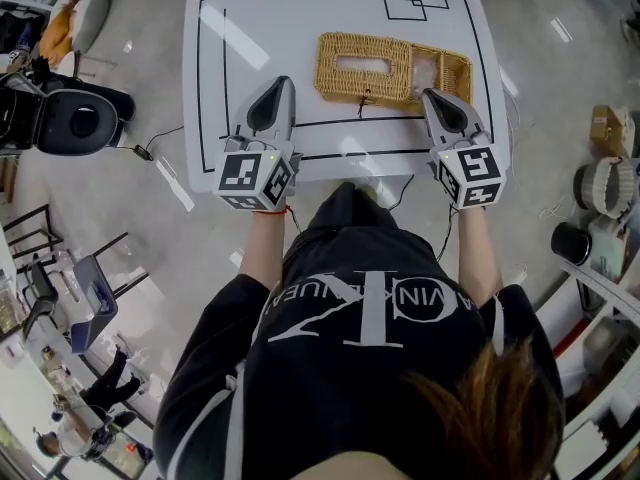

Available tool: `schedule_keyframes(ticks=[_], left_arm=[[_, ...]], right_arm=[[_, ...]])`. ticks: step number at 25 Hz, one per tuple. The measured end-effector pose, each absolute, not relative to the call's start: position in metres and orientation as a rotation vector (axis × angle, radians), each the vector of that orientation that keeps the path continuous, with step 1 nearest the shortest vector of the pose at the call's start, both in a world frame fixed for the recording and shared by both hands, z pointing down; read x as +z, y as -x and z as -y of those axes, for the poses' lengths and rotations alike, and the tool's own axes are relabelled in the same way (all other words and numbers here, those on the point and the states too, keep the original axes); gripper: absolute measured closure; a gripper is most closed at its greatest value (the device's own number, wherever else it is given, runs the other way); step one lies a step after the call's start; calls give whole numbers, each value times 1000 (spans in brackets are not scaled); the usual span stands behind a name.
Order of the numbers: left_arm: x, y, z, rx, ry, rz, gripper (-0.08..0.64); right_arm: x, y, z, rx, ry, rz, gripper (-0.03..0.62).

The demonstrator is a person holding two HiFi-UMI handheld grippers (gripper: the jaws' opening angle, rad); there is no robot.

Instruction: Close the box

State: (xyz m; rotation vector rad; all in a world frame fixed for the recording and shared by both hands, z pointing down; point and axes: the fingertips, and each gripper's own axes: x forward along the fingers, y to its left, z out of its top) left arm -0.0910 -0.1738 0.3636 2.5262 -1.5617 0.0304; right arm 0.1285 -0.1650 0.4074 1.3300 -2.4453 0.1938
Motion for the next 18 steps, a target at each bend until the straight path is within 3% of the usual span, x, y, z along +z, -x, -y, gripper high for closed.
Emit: schedule_keyframes(ticks=[18], left_arm=[[345, 96, 175, 7, -2559, 1604, 549]], right_arm=[[366, -143, 172, 156, -1466, 2547, 594]])
